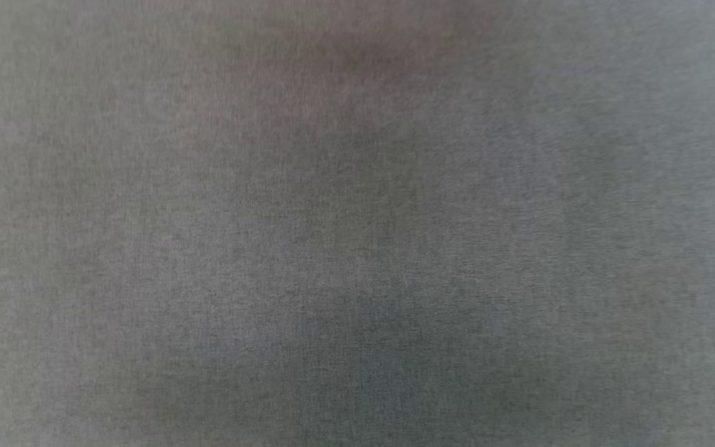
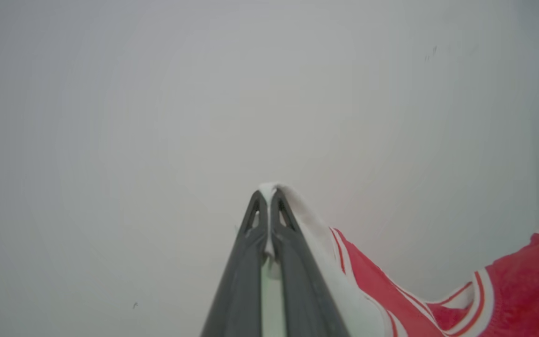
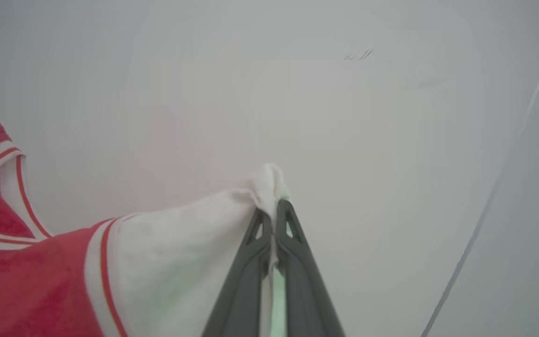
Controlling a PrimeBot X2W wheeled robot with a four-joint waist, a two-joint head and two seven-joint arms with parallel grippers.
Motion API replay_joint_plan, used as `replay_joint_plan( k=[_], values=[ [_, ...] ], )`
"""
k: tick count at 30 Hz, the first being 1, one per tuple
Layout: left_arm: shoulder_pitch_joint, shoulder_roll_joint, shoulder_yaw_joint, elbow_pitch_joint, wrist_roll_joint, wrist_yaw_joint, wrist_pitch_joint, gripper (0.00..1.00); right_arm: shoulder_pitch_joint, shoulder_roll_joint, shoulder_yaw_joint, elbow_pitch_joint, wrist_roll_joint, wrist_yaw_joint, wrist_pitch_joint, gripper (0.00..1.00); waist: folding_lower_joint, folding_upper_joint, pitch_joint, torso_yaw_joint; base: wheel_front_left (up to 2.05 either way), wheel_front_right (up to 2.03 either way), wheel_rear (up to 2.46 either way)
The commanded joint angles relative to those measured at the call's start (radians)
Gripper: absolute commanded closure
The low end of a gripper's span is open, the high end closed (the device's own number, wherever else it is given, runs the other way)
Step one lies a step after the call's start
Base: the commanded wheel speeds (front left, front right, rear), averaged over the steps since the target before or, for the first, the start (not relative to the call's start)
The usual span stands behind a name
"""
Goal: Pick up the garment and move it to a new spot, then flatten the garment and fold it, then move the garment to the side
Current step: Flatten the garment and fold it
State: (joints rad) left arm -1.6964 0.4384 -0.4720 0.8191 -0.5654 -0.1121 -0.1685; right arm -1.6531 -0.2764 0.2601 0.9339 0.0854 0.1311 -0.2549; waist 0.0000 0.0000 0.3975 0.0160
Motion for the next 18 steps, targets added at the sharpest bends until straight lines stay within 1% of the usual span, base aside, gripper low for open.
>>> replay_joint_plan(
  k=[1, 3, 7, 9, 12, 14, 16, 18],
  values=[
    [0.009, -0.007, -0.009, 0.029, 0.001, -0.006, -0.029, 1.0, 0.015, 0.013, -0.008, 0.018, -0.028, -0.001, -0.008, 1.0, 0.0, 0.0, 0.039, 0.021, 0.0, 0.0, 0.0],
    [0.03, -0.009, -0.023, 0.069, 0.006, -0.01, -0.055, 1.0, 0.034, 0.027, -0.026, 0.047, -0.045, -0.001, -0.01, 1.0, 0.0, 0.0, 0.05, 0.028, 0.0, 0.0, 0.0],
    [0.092, -0.02, -0.056, 0.146, -0.015, -0.017, -0.071, 1.0, 0.092, 0.048, -0.022, 0.112, -0.061, -0.001, -0.01, 1.0, 0.0, 0.0, 0.05, 0.034, 0.0, 0.0, 0.0],
    [0.137, -0.025, -0.076, 0.178, -0.036, -0.018, -0.06, 1.0, 0.131, 0.065, -0.018, 0.147, -0.03, -0.001, -0.01, 1.0, 0.0, 0.0, 0.043, 0.036, 0.0, 0.0, 0.0],
    [0.208, -0.031, -0.126, 0.191, -0.081, -0.018, -0.006, 1.0, 0.184, 0.085, 0.011, 0.192, 0.025, -0.001, 0.008, 1.0, 0.0, 0.0, 0.027, 0.037, 0.0, 0.0, 0.0],
    [0.259, -0.026, -0.15, 0.189, -0.129, -0.018, 0.053, 1.0, 0.222, 0.09, 0.045, 0.21, 0.063, -0.001, 0.033, 1.0, 0.0, 0.0, 0.012, 0.039, 0.0, 0.0, 0.0],
    [0.308, -0.02, -0.177, 0.163, -0.191, -0.018, 0.118, 1.0, 0.256, 0.092, 0.072, 0.203, 0.115, -0.001, 0.049, 1.0, 0.0, 0.0, -0.002, 0.04, 0.0, 0.0, 0.0],
    [0.362, 0.003, -0.208, 0.132, -0.235, -0.018, 0.178, 1.0, 0.31, 0.092, 0.113, 0.187, 0.175, -0.001, 0.081, 1.0, 0.0, 0.0, -0.018, 0.04, 0.0, 0.0, 0.0]
  ],
)
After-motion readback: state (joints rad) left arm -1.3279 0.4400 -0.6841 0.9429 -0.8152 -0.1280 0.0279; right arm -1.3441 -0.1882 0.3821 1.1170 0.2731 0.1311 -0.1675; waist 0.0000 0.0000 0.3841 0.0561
